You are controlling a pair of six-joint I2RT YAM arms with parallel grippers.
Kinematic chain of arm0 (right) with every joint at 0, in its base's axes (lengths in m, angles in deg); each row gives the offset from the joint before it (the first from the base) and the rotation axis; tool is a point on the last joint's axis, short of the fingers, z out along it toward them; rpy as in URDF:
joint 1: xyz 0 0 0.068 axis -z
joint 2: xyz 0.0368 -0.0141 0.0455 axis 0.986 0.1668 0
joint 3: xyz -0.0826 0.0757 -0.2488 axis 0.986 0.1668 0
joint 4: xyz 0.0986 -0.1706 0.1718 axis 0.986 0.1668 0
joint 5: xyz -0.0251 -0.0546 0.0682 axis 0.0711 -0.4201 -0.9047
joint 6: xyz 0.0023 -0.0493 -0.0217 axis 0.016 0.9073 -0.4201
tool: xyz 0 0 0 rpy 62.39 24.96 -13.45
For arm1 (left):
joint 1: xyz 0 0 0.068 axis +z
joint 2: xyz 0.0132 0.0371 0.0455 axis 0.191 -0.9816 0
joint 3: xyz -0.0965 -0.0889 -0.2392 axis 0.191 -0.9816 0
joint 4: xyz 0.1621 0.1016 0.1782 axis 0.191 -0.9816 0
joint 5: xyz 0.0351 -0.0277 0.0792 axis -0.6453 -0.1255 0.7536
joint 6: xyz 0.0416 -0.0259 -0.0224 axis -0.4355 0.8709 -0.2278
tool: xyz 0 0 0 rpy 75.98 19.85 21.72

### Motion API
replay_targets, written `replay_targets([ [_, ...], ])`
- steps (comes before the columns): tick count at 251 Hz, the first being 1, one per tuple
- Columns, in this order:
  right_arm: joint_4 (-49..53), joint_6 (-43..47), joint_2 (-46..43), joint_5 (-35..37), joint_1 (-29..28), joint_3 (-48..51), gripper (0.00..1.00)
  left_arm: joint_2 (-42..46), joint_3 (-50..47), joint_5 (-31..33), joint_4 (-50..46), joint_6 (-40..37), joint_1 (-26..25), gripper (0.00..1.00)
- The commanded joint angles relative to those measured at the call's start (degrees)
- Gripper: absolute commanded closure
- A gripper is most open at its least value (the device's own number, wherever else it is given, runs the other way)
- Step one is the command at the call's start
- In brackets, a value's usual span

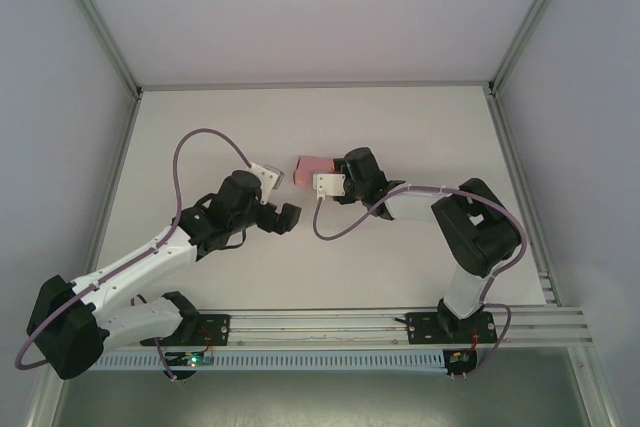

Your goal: Assemble paper box

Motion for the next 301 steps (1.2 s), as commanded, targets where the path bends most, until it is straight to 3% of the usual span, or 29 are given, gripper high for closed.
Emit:
replay_targets([
  [1, 5.44, 0.04, -1.05, -0.74, -0.91, -0.43, 0.39, 0.05, -0.45, 0.73, 2.46, 0.66, 0.72, 0.00],
  [48, 16.17, -3.86, -4.60, -4.95, -2.17, -2.02, 0.14, 0.16, -0.19, 0.88, 2.01, 0.32, 0.77, 0.00],
  [58, 19.05, -4.74, -5.48, -6.61, -2.13, -2.61, 0.02, 0.14, -0.10, 1.04, 1.65, 0.25, 0.77, 0.00],
  [93, 28.35, -6.68, -8.06, -12.16, -2.04, -5.14, 0.02, 0.05, 0.60, 1.20, 0.55, 0.03, 0.81, 0.00],
  [146, 26.73, -11.84, -15.95, -19.19, -1.15, -2.78, 0.02, -0.89, 1.40, 2.90, -0.90, 3.25, 1.55, 0.00],
  [189, 15.48, -31.57, -23.84, -9.36, 1.59, 1.64, 0.02, -0.10, 1.43, 5.77, -1.72, 6.05, 4.78, 0.00],
  [235, 12.59, -58.24, -30.08, 5.08, 10.61, 3.41, 0.02, -2.90, 4.01, 9.75, -5.32, 12.37, 16.12, 0.00],
  [252, 12.61, -63.76, -31.97, 10.55, 14.29, 5.18, 0.02, -5.74, 5.45, 18.43, -6.64, 12.59, 19.04, 0.00],
  [276, 7.03, -66.51, -34.47, 12.08, 19.09, 11.25, 0.02, -10.58, 5.38, 31.12, -4.27, 11.54, 21.83, 0.01],
  [301, -3.38, -65.38, -36.55, 12.31, 21.77, 19.37, 0.02, -13.65, 2.93, 35.31, 2.64, 6.95, 24.06, 0.00],
])
